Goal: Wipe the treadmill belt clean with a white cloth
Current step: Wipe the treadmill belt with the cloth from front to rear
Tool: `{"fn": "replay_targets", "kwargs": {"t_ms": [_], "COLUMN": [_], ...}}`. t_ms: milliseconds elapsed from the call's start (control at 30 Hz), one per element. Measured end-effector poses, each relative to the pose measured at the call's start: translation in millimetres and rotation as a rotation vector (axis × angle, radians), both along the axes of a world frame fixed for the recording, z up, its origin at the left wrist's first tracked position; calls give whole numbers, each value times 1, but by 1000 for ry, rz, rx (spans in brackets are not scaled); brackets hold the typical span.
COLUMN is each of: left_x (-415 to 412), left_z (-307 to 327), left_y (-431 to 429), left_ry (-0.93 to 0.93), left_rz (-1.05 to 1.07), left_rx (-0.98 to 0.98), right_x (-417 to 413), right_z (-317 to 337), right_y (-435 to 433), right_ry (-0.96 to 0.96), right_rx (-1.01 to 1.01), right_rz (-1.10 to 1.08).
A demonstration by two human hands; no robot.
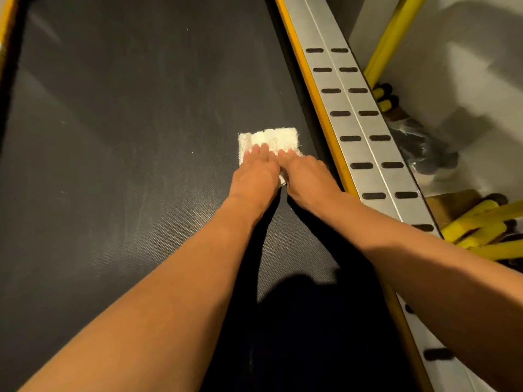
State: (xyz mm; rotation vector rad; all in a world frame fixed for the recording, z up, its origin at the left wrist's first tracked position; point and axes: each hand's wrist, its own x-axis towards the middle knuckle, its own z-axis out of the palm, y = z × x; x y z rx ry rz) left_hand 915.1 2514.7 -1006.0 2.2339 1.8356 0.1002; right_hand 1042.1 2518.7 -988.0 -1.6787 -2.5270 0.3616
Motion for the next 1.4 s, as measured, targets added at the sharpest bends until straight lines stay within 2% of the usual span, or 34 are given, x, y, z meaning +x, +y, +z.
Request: {"fn": "replay_targets", "kwargs": {"t_ms": [200, 333, 467, 567, 667, 800, 900, 1000, 1100, 1200, 1267, 1400], "left_x": [6, 12, 24, 29, 29, 37, 43, 39, 37, 47, 49, 38], "left_z": [-4, -1, -4, -6, -4, 0, 2, 2, 5, 8, 7, -7], "left_y": [-52, -38, -63, -82, -73, -56, -75, -88, -70, -66, -80, -118], "left_ry": [-30, -42, -99, -122, -132, -136, -102, -51, -30, -4, 50, 126], "left_rz": [-84, -6, -15, -63, -16, 65, -17, -125, -116, -83, -136, -255], "left_rx": [79, -34, -23, 13, -32, -91, -77, -47, -63, -76, -62, 34], "right_x": [24, 17, 27, 40, 42, 37, 45, 52, 51, 48, 46, 48], "right_z": [1, -5, -12, -18, -20, -16, -26, -28, -21, -23, -24, -21], "right_y": [-47, -33, -60, -80, -60, -48, -76, -90, -71, -72, -94, -135], "right_ry": [15, 22, 54, 119, 98, 119, 159, 116, 84, 102, 97, 5], "right_rx": [58, -3, -22, 9, 47, -8, 7, 22, 14, 11, 5, -52], "right_rz": [72, -54, -119, -69, -16, -18, -87, -62, -25, -100, -165, -123]}}
